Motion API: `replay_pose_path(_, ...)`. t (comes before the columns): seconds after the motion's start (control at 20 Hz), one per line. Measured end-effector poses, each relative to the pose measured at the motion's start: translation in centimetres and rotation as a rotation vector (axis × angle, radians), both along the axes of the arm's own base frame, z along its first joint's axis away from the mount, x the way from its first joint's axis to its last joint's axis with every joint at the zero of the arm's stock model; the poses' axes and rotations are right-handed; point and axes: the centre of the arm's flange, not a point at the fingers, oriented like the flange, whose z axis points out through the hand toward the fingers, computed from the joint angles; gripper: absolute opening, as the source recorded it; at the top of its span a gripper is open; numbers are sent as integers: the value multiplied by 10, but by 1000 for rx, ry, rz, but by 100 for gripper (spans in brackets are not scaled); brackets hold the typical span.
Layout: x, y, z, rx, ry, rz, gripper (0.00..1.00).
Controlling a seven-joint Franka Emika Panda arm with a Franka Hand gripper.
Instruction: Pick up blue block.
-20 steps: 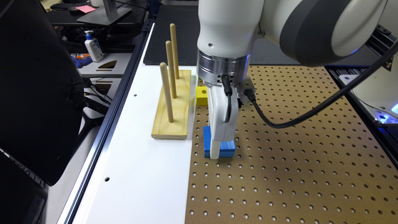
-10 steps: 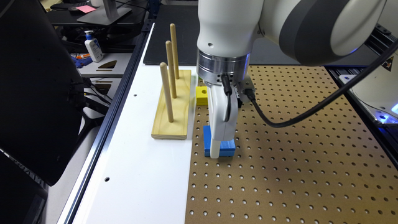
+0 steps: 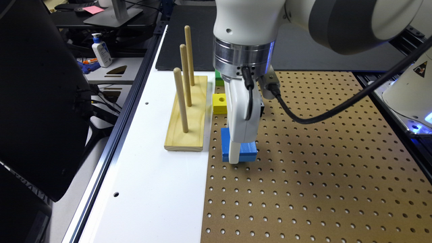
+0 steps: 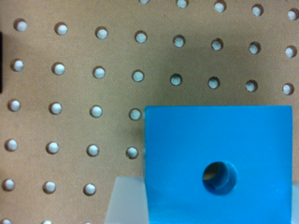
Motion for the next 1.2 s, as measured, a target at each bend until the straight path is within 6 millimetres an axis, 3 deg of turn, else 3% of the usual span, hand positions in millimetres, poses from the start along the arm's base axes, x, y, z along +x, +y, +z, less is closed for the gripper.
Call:
replay_pose_path(0.5, -5, 4, 65, -39, -11, 3, 0)
replay_pose_path(0.7, -6, 5, 78, -46, -19, 3, 0)
replay_pose_path(0.95, -13, 6, 118, -59, -28, -4, 0)
replay_pose_path(1.2, -17, 6, 138, -65, -41, -7, 0)
